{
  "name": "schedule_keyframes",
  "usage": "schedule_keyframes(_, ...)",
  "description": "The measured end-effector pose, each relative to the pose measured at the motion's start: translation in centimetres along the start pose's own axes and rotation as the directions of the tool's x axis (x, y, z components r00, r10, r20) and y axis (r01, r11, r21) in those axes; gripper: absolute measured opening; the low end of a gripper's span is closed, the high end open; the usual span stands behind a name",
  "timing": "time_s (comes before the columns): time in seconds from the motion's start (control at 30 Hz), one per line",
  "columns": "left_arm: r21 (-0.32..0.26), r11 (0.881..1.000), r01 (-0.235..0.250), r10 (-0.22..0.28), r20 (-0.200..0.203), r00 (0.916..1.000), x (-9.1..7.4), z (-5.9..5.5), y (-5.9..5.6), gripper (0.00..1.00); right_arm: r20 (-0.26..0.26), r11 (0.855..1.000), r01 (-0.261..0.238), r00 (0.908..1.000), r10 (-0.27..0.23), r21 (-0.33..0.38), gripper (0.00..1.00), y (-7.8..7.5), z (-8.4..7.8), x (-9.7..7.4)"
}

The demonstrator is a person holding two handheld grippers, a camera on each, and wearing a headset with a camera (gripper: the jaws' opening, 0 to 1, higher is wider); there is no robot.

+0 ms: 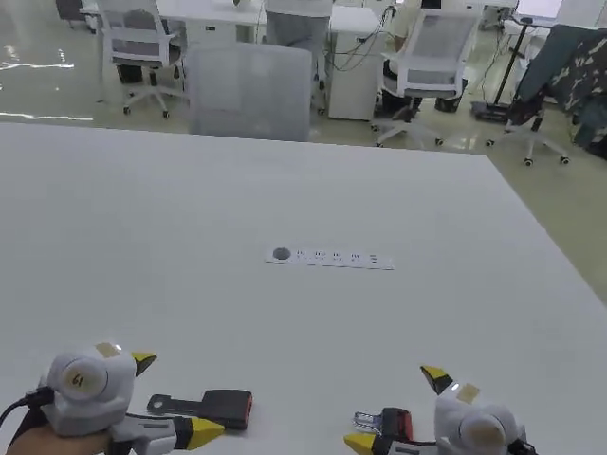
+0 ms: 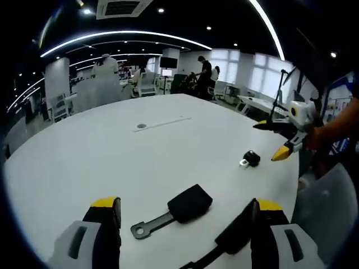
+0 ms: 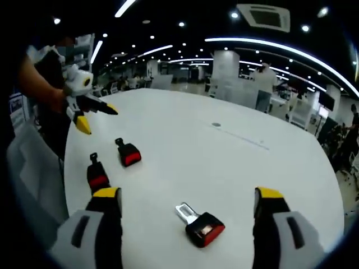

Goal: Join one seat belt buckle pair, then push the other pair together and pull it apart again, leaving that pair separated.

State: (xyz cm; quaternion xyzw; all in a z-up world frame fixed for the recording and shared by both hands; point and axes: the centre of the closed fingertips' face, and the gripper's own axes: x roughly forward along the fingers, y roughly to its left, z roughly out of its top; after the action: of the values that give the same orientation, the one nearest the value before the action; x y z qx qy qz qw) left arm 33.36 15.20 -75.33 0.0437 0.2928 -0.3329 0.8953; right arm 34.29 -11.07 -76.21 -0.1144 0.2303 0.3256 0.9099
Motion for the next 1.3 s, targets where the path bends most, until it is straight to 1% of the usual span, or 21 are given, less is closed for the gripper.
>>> schedule_keyframes(0.03, 0.003, 1.000, 0.006, -0.006, 0.014, 0.9999, -0.5, -0.1, -0.4, 1.00, 0.002, 1.000, 0.001, 1.0000, -0.001, 0.000, 0.99, 0.1, 0.0, -0.2)
schedule_keyframes(0.1, 0.008, 1.000, 0.013, -0.013, 0.030, 0.9995, -1.3, -0.4, -0.8, 1.00, 0.010, 1.000, 0.008, 0.9999, -0.008, -0.009, 0.99, 0.5, 0.0, -0.9)
schedule_keyframes(0.2, -0.003, 1.000, 0.002, -0.002, 0.035, 0.9994, -2.4, -0.8, -1.0, 1.00, 0.013, 1.000, 0.005, 0.9999, -0.005, -0.016, 0.99, 1.0, -0.1, -1.4)
schedule_keyframes(0.27, -0.006, 1.000, -0.006, 0.006, 0.047, 0.9989, -3.2, -0.9, -1.1, 1.00, 0.013, 1.000, 0.001, 0.9999, -0.001, -0.020, 1.00, 1.4, -0.2, -1.8)
schedule_keyframes(0.37, 0.000, 1.000, -0.002, 0.002, 0.066, 0.9978, -4.3, -0.9, -1.4, 1.00, 0.023, 0.999, 0.000, 0.9997, 0.001, -0.045, 1.00, 1.8, -0.2, -2.4)
schedule_keyframes(0.4, 0.004, 1.000, 0.001, -0.002, 0.066, 0.9978, -4.7, -1.1, -1.6, 1.00, 0.024, 0.999, -0.002, 0.9997, 0.003, -0.044, 1.00, 2.1, -0.2, -2.7)
schedule_keyframes(0.47, 0.005, 1.000, 0.006, -0.006, 0.063, 0.9980, -5.2, -1.8, -1.4, 1.00, 0.026, 0.999, -0.002, 0.9997, 0.003, -0.045, 1.00, 2.3, -0.4, -2.9)
schedule_keyframes(0.53, 0.006, 1.000, 0.007, -0.007, 0.061, 0.9981, -5.7, -2.1, -1.6, 1.00, 0.032, 0.999, -0.006, 0.9995, 0.008, -0.048, 1.00, 2.6, -0.5, -3.3)
schedule_keyframes(0.6, 0.009, 1.000, 0.000, 0.000, 0.057, 0.9984, -6.2, -2.8, -1.3, 1.00, 0.032, 0.999, -0.008, 0.9995, 0.010, -0.050, 1.00, 2.9, -0.7, -3.7)
schedule_keyframes(0.67, 0.020, 1.000, -0.014, 0.013, 0.053, 0.9985, -6.7, -3.0, -1.5, 1.00, 0.031, 0.999, -0.009, 0.9995, 0.011, -0.050, 1.00, 3.0, -1.1, -4.1)
schedule_keyframes(0.73, 0.019, 1.000, -0.019, 0.017, 0.064, 0.9978, -7.3, -3.1, -1.7, 1.00, 0.028, 0.999, -0.003, 0.9996, 0.005, -0.052, 1.00, 3.0, -1.3, -4.6)
schedule_keyframes(0.8, 0.013, 1.000, -0.024, 0.023, 0.071, 0.9972, -7.6, -3.3, -1.6, 1.00, 0.044, 0.999, 0.001, 0.9990, 0.001, -0.038, 1.00, 3.1, -1.2, -5.1)
schedule_keyframes(0.87, 0.008, 1.000, -0.029, 0.028, 0.079, 0.9964, -7.9, -3.4, -1.5, 1.00, 0.044, 0.999, 0.005, 0.9990, -0.004, -0.037, 1.00, 3.1, -1.5, -5.5)
schedule_keyframes(1.07, 0.002, 0.999, -0.036, 0.035, 0.107, 0.9937, -8.4, -3.2, -1.9, 1.00, 0.063, 1.000, 0.029, 0.9976, -0.028, -0.009, 1.00, 3.3, -1.7, -7.2)
schedule_keyframes(1.13, 0.012, 0.999, -0.034, 0.032, 0.108, 0.9936, -8.5, -3.2, -2.2, 1.00, 0.070, 0.999, 0.035, 0.9969, -0.035, 0.002, 1.00, 3.3, -1.7, -7.7)
schedule_keyframes(1.2, 0.021, 0.999, -0.033, 0.030, 0.106, 0.9939, -8.7, -3.5, -2.3, 1.00, 0.077, 0.999, 0.044, 0.9960, -0.045, 0.007, 1.00, 3.3, -1.8, -8.3)
schedule_keyframes(1.3, 0.029, 0.999, -0.035, 0.032, 0.101, 0.9944, -9.0, -3.7, -2.9, 1.00, 0.074, 0.999, 0.044, 0.9963, -0.044, 0.000, 1.00, 3.6, -2.2, -9.2)
